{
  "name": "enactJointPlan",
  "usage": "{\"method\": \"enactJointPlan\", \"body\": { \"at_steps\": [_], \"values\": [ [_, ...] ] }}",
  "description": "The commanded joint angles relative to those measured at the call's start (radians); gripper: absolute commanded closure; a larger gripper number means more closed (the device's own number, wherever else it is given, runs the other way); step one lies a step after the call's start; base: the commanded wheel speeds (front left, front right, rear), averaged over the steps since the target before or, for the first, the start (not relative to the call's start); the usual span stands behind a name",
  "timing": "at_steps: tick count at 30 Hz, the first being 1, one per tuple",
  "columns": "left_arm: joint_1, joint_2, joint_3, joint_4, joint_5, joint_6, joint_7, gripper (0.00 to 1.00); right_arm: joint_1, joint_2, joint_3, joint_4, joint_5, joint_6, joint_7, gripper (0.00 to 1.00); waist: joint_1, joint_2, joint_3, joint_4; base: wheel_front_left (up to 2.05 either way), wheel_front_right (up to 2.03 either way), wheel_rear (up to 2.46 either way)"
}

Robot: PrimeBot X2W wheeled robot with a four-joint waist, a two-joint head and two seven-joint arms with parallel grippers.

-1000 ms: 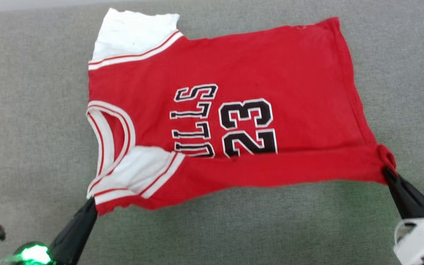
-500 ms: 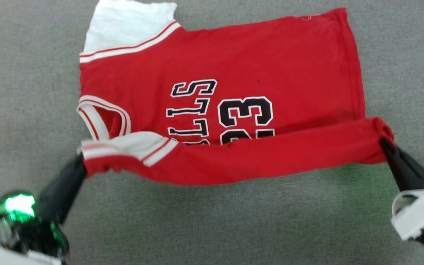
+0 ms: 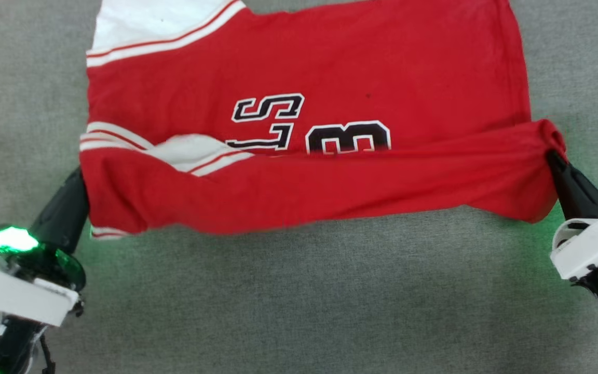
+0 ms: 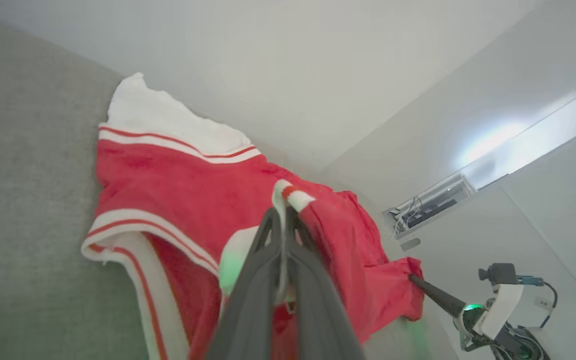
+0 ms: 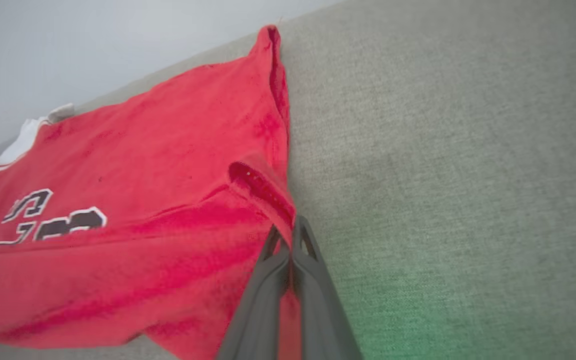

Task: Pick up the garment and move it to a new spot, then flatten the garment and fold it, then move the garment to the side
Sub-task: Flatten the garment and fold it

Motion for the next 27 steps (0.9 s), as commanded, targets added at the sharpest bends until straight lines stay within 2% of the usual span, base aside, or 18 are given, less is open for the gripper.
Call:
{"method": "enactJointPlan", "body": {
  "at_steps": [1,6,11,12,14,15,16,18,19,20,23,27],
  "values": [
    [-0.016,0.001,-0.02,0.032,0.016,0.002,0.001,1.0,-0.016,0.0,0.009,0.021,-0.015,-0.002,-0.023,1.0,0.0,0.0,0.023,0.002,0.0,0.0,0.0],
    [-0.049,-0.011,-0.082,0.123,0.016,0.002,0.001,1.0,-0.02,0.0,0.027,0.083,-0.014,-0.002,-0.075,1.0,0.0,0.0,0.038,0.006,0.0,0.0,0.0],
    [-0.077,-0.006,-0.098,0.224,0.053,0.002,0.001,1.0,-0.034,0.0,0.044,0.12,-0.013,-0.002,-0.12,1.0,0.0,0.0,0.032,0.004,0.0,0.0,0.0],
    [-0.083,-0.004,-0.105,0.236,0.064,0.002,0.001,0.94,-0.034,0.0,0.047,0.129,-0.016,-0.002,-0.126,1.0,0.0,0.0,0.027,0.003,0.0,0.0,0.0],
    [-0.094,0.003,-0.12,0.252,0.071,0.002,0.001,0.69,-0.038,0.0,0.057,0.142,-0.022,-0.002,-0.138,1.0,0.0,0.0,0.015,0.001,0.0,0.0,0.0],
    [-0.098,0.014,-0.127,0.262,0.084,0.002,0.001,0.52,-0.04,0.0,0.06,0.148,-0.023,-0.002,-0.145,1.0,0.0,0.0,0.008,0.0,0.0,0.0,0.0],
    [-0.102,0.021,-0.138,0.267,0.091,0.002,0.001,0.0,-0.038,0.0,0.063,0.154,-0.024,-0.002,-0.152,0.97,0.0,0.0,-0.001,0.001,0.0,0.0,0.0],
    [-0.118,0.042,-0.166,0.271,0.108,0.002,0.001,0.0,-0.032,0.0,0.069,0.161,-0.038,-0.002,-0.164,0.56,0.0,0.0,-0.018,0.002,0.0,0.0,0.0],
    [-0.128,0.058,-0.178,0.275,0.118,0.002,0.001,0.0,-0.03,0.0,0.069,0.164,-0.044,-0.002,-0.172,0.17,0.0,0.0,-0.027,0.003,0.0,0.0,0.0],
    [-0.138,0.073,-0.186,0.285,0.127,0.002,0.001,0.0,-0.028,0.0,0.067,0.167,-0.05,-0.002,-0.178,0.0,0.0,0.0,-0.036,0.004,0.0,0.0,0.0],
    [-0.168,0.118,-0.219,0.302,0.145,0.002,0.006,0.0,-0.024,0.0,0.064,0.168,-0.068,-0.002,-0.19,0.0,0.0,0.0,-0.065,0.01,0.0,0.0,0.0],
    [-0.232,0.202,-0.269,0.296,0.163,0.002,0.068,0.0,-0.025,0.0,0.059,0.163,-0.08,-0.002,-0.197,0.0,0.0,0.0,-0.102,0.015,0.0,0.0,0.0]
  ]
}}
